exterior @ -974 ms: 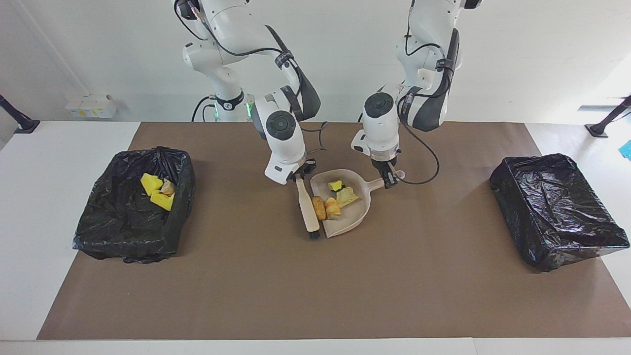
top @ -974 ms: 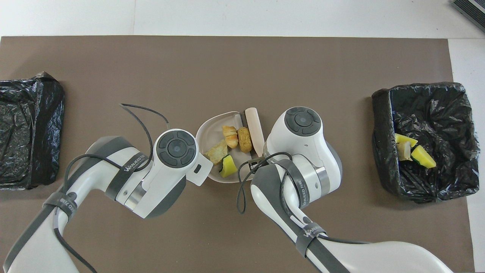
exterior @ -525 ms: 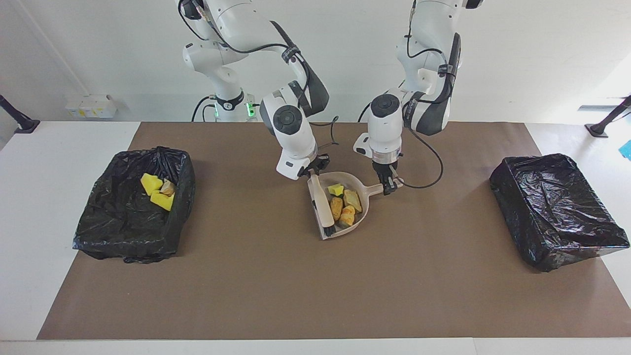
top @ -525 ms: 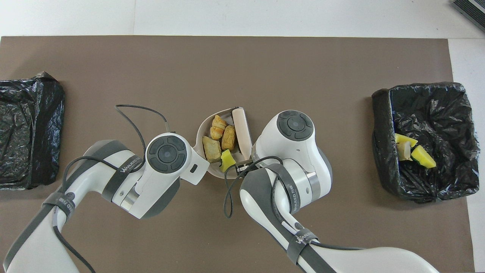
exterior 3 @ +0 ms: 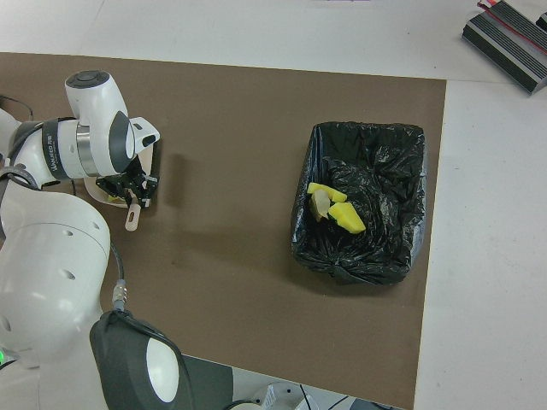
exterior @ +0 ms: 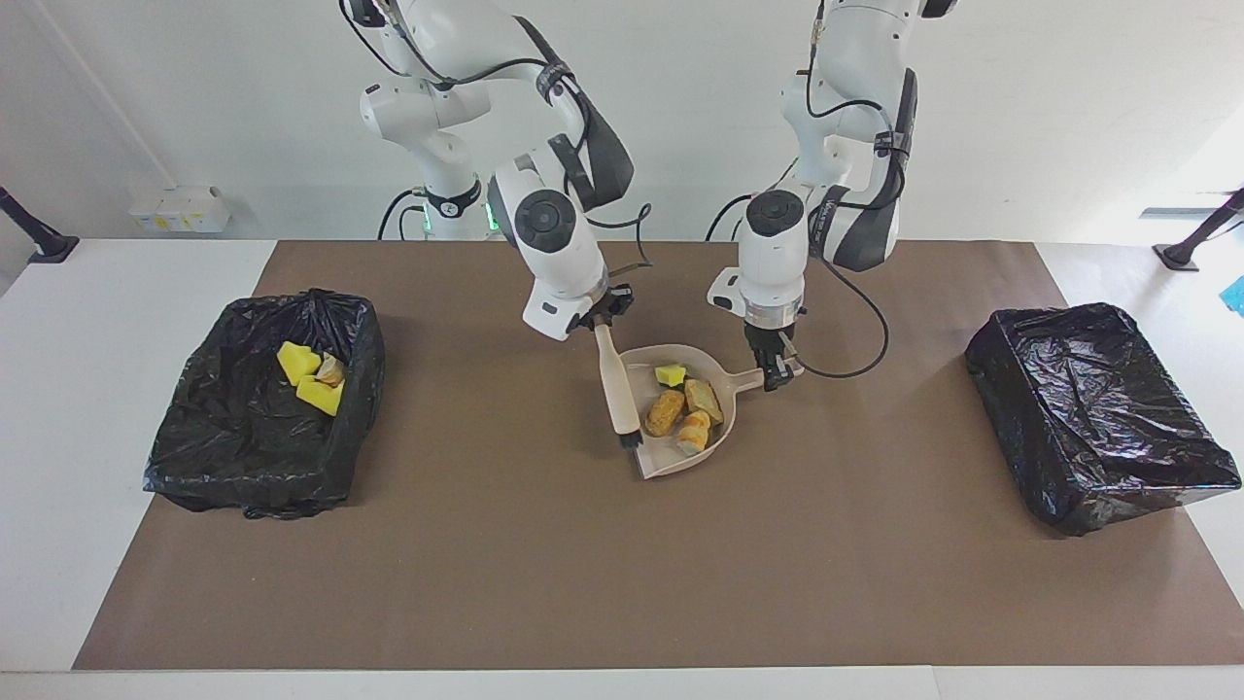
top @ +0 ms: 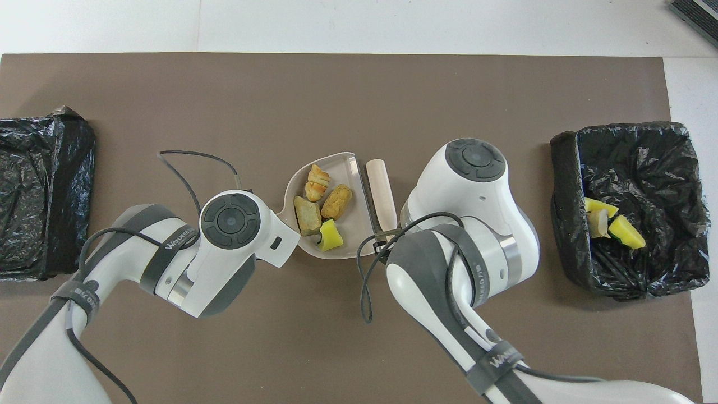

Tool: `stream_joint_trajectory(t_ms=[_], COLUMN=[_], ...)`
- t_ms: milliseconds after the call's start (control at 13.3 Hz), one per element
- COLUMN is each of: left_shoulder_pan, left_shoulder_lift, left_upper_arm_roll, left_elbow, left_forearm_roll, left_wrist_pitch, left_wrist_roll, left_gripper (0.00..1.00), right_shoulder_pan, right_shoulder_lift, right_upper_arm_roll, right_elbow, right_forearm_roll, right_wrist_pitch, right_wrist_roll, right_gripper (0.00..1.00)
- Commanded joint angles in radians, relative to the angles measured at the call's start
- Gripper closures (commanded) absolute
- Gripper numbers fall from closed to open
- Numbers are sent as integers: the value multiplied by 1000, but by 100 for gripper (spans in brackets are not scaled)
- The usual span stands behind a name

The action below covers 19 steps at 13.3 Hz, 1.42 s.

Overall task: Sweep and dump trash in bin
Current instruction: 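Carry the loaded dustpan with the left gripper to the nearby bin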

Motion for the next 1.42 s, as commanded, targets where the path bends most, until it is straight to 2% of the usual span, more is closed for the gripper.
stream_joint_trajectory(t_ms=[0, 225, 375, 525, 600, 750, 1124, 1349], left_shoulder_pan=[37, 86, 103, 163, 193, 258, 425, 543], left_shoulder_lift=[4, -4, -4, 0, 0, 5, 19, 19], left_upper_arm_roll=[-3, -3, -1, -1, -1, 0, 0, -1], left_elbow=[-6, 25, 83, 158, 192, 255, 376, 425], left_forearm_roll=[-37, -63, -72, -79, -107, -161, -168, -177], left_wrist_pitch=[22, -5, -83, -175, -201, -255, -352, -396], left_wrist_roll=[67, 149, 204, 276, 334, 454, 658, 825], left_gripper=[100, 100, 100, 100, 100, 100, 100, 100], right_shoulder_pan=[-27, -142, -243, -249, -225, -104, 126, 266], right_shoulder_lift=[-50, -56, -57, -68, -74, -86, -90, -91], right_upper_arm_roll=[6, -1, 7, 9, 16, 29, 42, 42], right_elbow=[-5, -14, -26, -34, -41, -45, -54, -199], right_forearm_roll=[-26, -128, -173, -176, -160, -112, 23, 37], right_wrist_pitch=[-82, -130, -148, -191, -177, -145, -52, 141], right_wrist_roll=[3, 16, 2, 0, 20, 157, 417, 537], right_gripper=[100, 100, 100, 100, 100, 100, 100, 100])
